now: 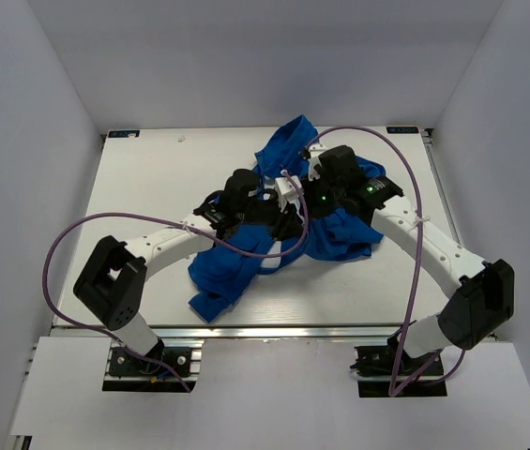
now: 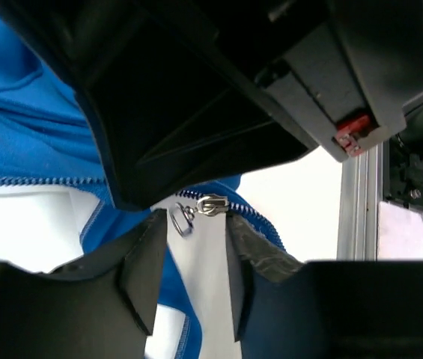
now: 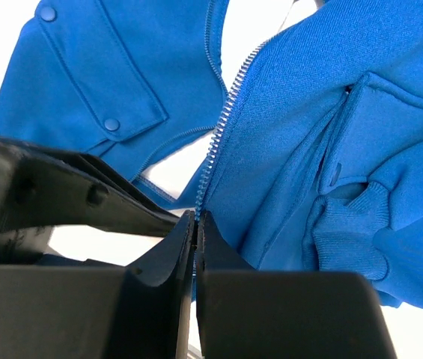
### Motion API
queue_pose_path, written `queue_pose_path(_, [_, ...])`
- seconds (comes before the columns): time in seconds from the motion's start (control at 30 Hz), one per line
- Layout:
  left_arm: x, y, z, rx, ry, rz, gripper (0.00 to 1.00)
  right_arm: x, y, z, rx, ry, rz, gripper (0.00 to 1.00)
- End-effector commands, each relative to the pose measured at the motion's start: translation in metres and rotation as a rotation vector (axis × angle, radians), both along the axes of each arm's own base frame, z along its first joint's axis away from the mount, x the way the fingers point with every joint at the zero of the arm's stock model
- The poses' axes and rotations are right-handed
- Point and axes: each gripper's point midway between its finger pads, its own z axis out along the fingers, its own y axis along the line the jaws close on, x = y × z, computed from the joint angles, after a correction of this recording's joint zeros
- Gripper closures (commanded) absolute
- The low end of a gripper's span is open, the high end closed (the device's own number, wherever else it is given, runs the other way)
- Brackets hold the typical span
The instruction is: Zip up the jacket
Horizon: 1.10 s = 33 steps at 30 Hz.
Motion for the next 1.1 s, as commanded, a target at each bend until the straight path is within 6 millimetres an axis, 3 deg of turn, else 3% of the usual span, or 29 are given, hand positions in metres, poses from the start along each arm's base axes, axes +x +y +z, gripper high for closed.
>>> queue_pose_path(0.0, [-0.001, -0.004, 0.021, -0.057, -0.052, 0.002, 0.55, -0.006, 0.013, 0.041, 0.118, -0.058, 0.035, 1.00])
queue_pose_path(0.23, [-0.010, 0.000, 0.035, -0.098, -0.076, -0.004, 0.89, -0.005, 0.007, 0.048, 0.138, -0.073, -0.005, 1.00])
queue_pose_path(0.27, [-0.011, 0.002, 0.035, -0.097, -0.074, -0.001, 1.00, -0.004, 0.006, 0.049, 0.139, -0.076, -0.012, 1.00])
queue_pose_path(0.7, [-0.047, 0.033, 0.061, -0.160, -0.125, 0.047, 1.00, 0.020, -0.003, 0.061, 0.128, -0.145, -0.109, 1.00])
queue_pose_path(0.83, [-0.058, 0.035, 0.052, -0.140, -0.105, 0.035, 1.00, 0.022, 0.002, 0.072, 0.164, -0.166, -0.091, 1.00])
queue_pose_path(1.0, [-0.070, 0.022, 0.034, -0.091, -0.054, -0.005, 1.00, 0.022, 0.012, 0.083, 0.206, -0.174, -0.056, 1.00])
queue_pose_path(1.07, [-0.065, 0.023, 0.028, -0.070, -0.042, 0.032, 1.00, 0.021, 0.013, 0.084, 0.206, -0.170, -0.047, 1.00])
